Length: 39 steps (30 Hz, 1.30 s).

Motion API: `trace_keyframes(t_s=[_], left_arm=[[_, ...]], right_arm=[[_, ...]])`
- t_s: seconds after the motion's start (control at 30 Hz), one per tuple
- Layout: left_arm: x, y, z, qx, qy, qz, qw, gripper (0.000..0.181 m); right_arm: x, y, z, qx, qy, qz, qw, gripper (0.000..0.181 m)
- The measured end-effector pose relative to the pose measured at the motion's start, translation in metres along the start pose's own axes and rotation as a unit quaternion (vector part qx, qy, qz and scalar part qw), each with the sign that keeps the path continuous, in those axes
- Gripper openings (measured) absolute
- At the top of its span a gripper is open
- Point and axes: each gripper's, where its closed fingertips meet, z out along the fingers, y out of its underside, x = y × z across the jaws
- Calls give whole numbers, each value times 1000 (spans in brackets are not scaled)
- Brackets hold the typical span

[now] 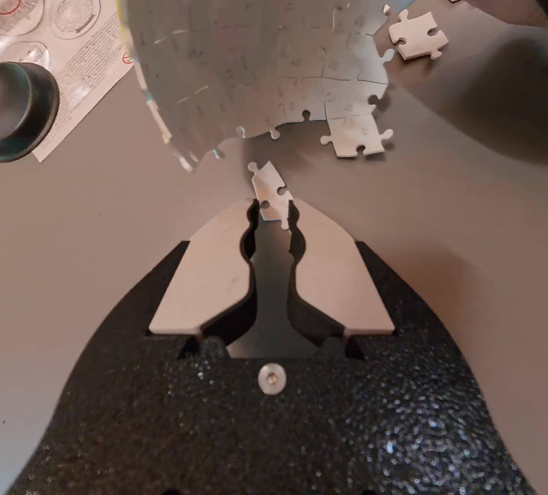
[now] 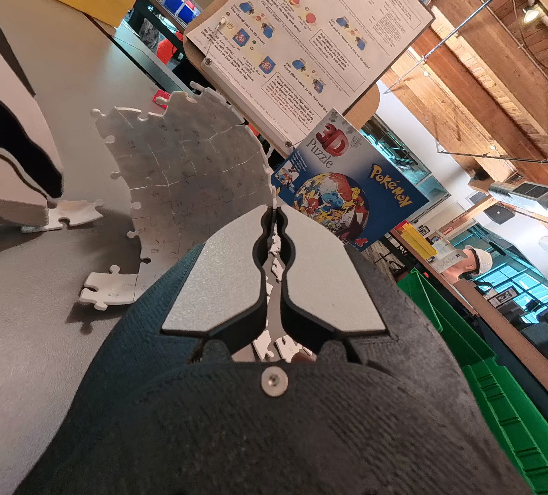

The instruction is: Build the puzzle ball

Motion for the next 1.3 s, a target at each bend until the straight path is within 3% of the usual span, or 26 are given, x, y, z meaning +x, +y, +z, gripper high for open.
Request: trace_keyframes(t_s=[0.3,0.43,0.63,0.7,0.87,1.0,1.3], left_arm=[[-8,-3,-14,20,13,-79,997,14],[-7,10,-14,-21,8,-50,998,4],[12,7,-4,-21,24,-29,999,0],[17,4,-3,-18,30,-19,999,3],[-15,-7,-14,24,-50,-4,998,9],[-15,3,-3,2,-17,16,1000,24],[-7,1,3,0,11,10,1000,23]], right_arm=[[0,1,0,0,-1,3,1000,3],[0,0,0,0,0,3,1000,3],[0,1,0,-1,0,3,1000,3],[0,1,-1,-1,0,3,1000,3],[0,1,-1,-1,0,4,1000,3],[0,1,-1,-1,-1,4,1000,3],[0,1,-1,-1,-1,5,1000,3]])
